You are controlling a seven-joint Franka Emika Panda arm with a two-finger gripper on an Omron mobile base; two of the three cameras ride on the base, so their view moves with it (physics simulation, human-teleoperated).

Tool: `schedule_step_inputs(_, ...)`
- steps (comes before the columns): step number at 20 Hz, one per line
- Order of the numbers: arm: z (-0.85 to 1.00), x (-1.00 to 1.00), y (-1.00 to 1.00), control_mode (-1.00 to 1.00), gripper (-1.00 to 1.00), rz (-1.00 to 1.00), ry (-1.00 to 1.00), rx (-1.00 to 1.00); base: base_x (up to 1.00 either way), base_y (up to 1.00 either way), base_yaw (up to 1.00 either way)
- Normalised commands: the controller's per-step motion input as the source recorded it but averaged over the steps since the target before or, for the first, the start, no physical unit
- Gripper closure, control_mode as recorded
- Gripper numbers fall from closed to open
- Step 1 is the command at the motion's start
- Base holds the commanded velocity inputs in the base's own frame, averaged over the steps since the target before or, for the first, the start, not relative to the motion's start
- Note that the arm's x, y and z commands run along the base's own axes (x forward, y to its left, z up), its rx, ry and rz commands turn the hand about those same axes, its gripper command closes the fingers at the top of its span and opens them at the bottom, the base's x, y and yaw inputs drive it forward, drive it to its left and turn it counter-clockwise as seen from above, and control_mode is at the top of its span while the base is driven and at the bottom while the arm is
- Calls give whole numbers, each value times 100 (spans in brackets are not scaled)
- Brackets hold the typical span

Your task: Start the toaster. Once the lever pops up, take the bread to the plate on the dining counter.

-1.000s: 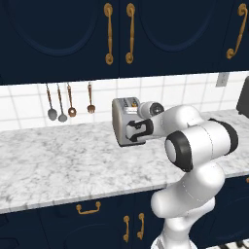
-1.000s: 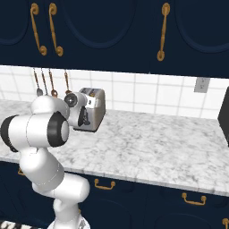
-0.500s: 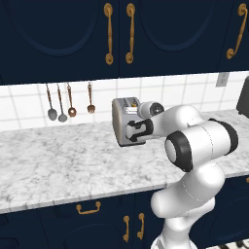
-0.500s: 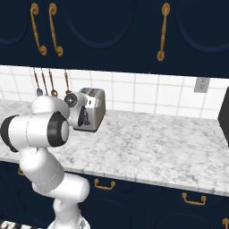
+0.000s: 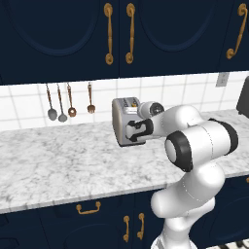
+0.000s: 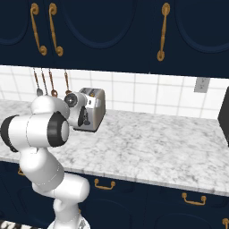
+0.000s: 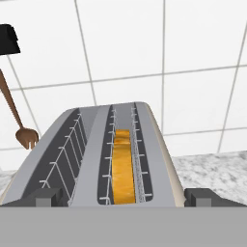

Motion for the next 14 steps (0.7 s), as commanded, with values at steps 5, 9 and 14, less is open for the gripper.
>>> schedule_step_inputs(5, 0, 0, 0, -100, -100, 0, 0, 0, 0, 0, 0)
schedule_step_inputs(9, 0, 0, 0, -100, -100, 0, 0, 0, 0, 0, 0)
schedule_step_inputs(14, 0, 0, 0, -100, -100, 0, 0, 0, 0, 0, 0)
